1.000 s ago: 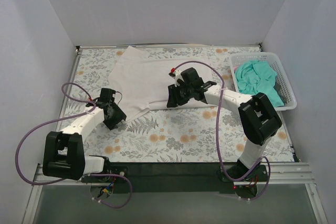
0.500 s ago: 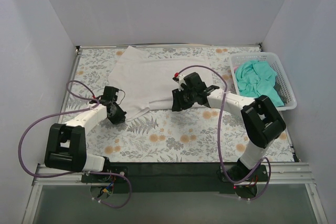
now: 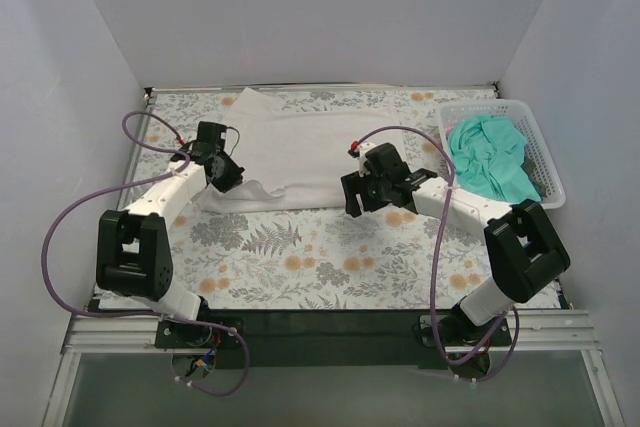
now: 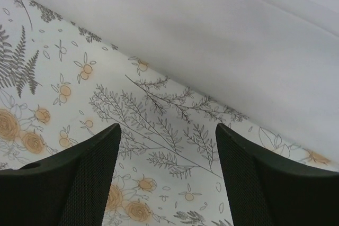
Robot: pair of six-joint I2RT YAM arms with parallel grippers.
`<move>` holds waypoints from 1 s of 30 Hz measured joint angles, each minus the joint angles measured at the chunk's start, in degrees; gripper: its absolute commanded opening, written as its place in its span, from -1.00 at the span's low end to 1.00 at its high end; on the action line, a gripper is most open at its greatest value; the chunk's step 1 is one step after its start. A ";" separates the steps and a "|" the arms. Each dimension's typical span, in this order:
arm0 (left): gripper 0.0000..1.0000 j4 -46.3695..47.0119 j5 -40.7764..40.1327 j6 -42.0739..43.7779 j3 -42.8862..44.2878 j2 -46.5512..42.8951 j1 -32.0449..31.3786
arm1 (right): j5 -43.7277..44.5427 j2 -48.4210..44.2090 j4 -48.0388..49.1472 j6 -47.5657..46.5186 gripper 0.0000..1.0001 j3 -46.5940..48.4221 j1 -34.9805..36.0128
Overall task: Fold and stack the t-shirts
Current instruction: Fold the tshirt
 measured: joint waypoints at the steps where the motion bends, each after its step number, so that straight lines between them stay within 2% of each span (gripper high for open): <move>1: -1.00 0.13 -0.02 0.09 0.72 0.83 0.07 | 0.50 -0.63 -0.52 -0.09 0.35 -0.61 -0.02; 14: -1.00 1.77 -0.68 2.38 8.57 11.76 1.57 | 5.88 -7.04 -4.33 -1.27 0.36 -5.79 -0.72; 30: -0.99 6.80 -2.21 5.66 13.05 16.28 2.01 | 6.78 -7.13 -4.87 -1.46 0.36 -6.16 -1.53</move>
